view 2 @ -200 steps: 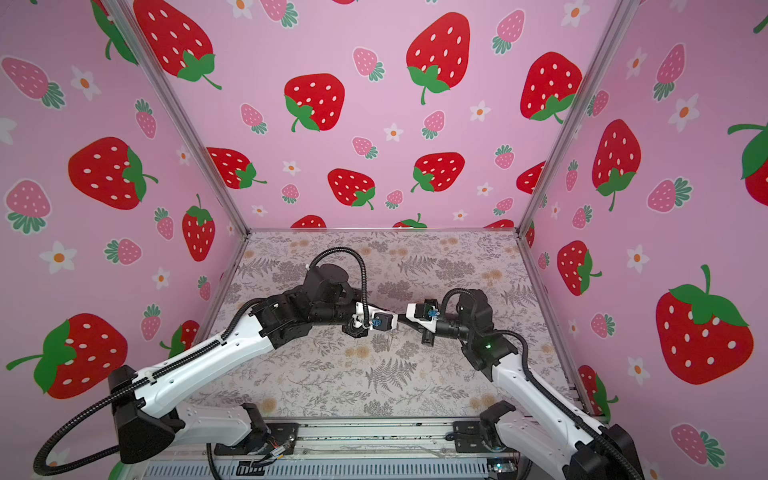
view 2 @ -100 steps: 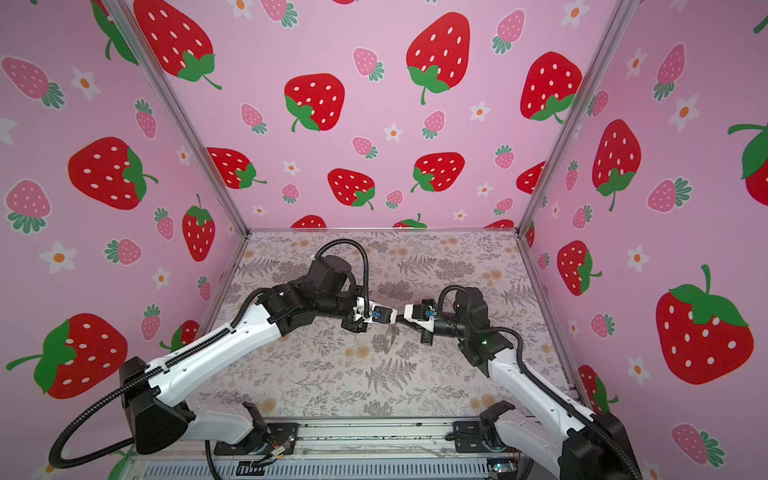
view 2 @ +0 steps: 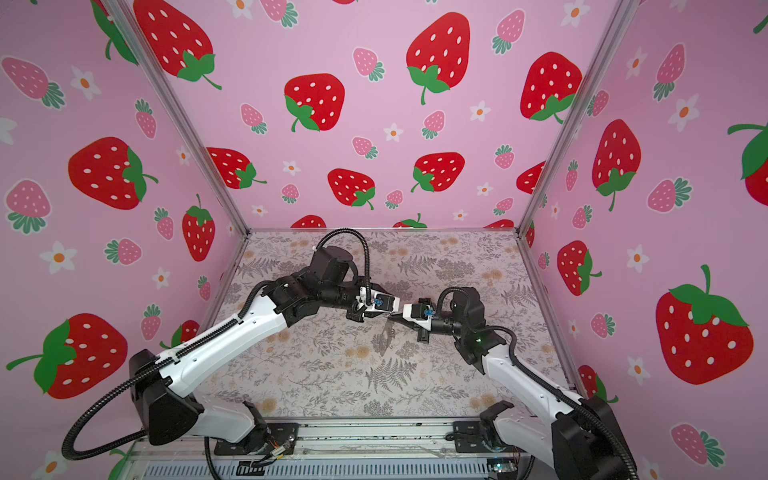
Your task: Put the keys on the keyring
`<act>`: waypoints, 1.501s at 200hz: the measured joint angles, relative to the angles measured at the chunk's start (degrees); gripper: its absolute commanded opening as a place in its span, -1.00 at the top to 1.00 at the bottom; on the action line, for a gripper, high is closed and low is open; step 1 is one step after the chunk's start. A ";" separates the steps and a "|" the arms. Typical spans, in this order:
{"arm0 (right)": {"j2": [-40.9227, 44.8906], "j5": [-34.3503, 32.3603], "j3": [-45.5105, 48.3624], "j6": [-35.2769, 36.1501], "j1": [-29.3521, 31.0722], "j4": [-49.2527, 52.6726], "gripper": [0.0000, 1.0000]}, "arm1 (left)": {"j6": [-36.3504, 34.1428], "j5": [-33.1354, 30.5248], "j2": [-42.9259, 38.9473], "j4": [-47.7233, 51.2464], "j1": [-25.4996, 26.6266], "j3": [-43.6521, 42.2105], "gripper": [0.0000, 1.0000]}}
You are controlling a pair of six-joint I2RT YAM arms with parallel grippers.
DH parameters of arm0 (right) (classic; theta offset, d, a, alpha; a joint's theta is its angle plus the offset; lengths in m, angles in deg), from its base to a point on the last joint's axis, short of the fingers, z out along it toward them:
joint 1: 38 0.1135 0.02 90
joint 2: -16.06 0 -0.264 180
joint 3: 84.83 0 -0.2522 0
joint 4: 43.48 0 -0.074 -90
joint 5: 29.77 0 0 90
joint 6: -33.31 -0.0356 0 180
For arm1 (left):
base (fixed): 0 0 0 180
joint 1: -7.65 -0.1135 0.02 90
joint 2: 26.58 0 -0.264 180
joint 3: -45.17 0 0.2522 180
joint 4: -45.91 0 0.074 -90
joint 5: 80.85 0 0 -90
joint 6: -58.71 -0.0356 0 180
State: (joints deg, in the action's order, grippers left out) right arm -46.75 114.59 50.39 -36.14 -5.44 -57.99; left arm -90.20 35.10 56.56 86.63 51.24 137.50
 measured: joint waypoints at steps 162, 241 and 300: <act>-2.93 -2.32 4.31 -8.41 -1.22 -21.64 1.00 | 7.37 -2.23 4.68 -1.07 -4.02 8.00 -0.98; -2.91 -4.44 4.31 -10.97 -2.05 -24.57 1.00 | 12.07 -2.51 0.50 -0.94 -9.09 7.74 -0.19; -2.34 -5.44 1.79 -11.30 -2.34 -21.46 1.00 | 15.47 3.21 -5.05 0.98 -8.66 5.09 0.11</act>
State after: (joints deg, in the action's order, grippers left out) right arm -49.08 109.15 52.18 -47.44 -7.78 -79.46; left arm -74.73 38.32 51.51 87.61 42.59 142.59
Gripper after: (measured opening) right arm 0.039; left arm 0.446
